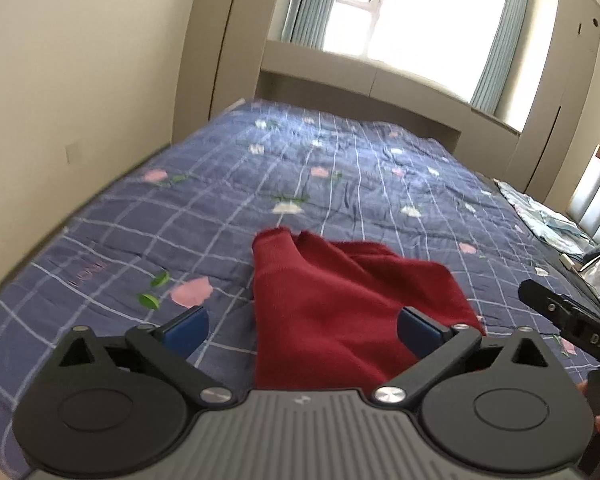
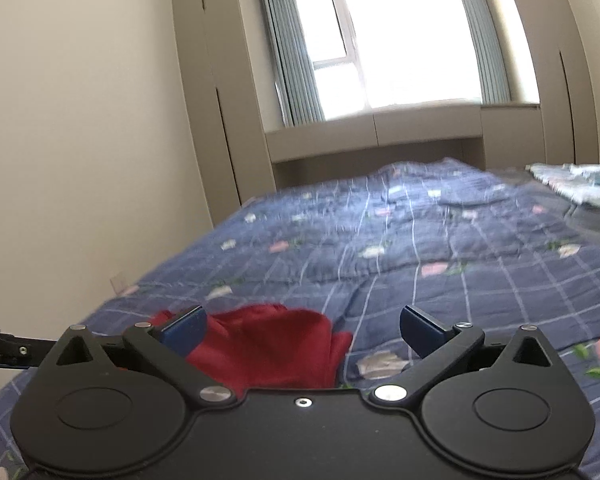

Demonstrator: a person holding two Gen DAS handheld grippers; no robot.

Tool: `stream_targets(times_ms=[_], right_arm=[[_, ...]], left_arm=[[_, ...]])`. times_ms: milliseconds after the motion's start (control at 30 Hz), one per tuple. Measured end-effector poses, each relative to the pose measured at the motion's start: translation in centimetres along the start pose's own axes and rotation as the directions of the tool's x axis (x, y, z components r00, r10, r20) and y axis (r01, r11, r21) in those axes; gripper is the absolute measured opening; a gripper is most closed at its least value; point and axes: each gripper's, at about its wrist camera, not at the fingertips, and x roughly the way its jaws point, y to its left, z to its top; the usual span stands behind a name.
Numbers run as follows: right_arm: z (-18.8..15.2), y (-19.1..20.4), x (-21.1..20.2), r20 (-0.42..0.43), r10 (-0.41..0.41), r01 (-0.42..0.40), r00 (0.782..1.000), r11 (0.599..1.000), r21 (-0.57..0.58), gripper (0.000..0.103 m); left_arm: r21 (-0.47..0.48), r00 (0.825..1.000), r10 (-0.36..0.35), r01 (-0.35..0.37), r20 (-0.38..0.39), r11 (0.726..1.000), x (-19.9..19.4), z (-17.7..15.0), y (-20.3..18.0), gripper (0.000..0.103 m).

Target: Fold small clothes

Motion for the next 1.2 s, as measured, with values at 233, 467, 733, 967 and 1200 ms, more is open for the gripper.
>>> stream_targets(times_ms=[233, 467, 733, 967, 1200], right_arm=[[-0.6, 0.7, -6.0, 0.036, 0.035, -0.034, 0.999, 0.999, -0.031, 0.102], [-2.1, 1.4, -11.7, 0.07, 0.044, -0.038, 0.997, 0.996, -0.086, 0.102], [-4.9, 2.2, -16.7, 0.093, 0.031, -0.021, 0.995, 0.994, -0.103, 0.102], [-7.3, 3.0, -19.2, 0.08, 0.027, -0.019, 0.996, 0.996, -0.091, 0.102], [-9.3, 3.2, -21.0, 0.084, -0.005, 0.014, 0.996, 0.994, -0.111, 0.102]], left_arm=[[0.05, 0.999, 0.006, -0.008, 0.039, 0.999, -4.8, -3.1, -2.2, 0.102], [0.063, 0.997, 0.017, -0.021, 0.07, 0.998, -8.5, -6.4, -3.1, 0.102], [0.093, 0.992, 0.06, -0.071, 0.112, 0.993, -11.6, -10.1, -3.4, 0.103], [0.111, 0.991, 0.083, -0.095, 0.109, 0.989, -12.9, -13.3, -3.7, 0.103], [0.117, 0.988, 0.082, -0.097, 0.128, 0.988, -14.4, -15.5, -3.6, 0.103]])
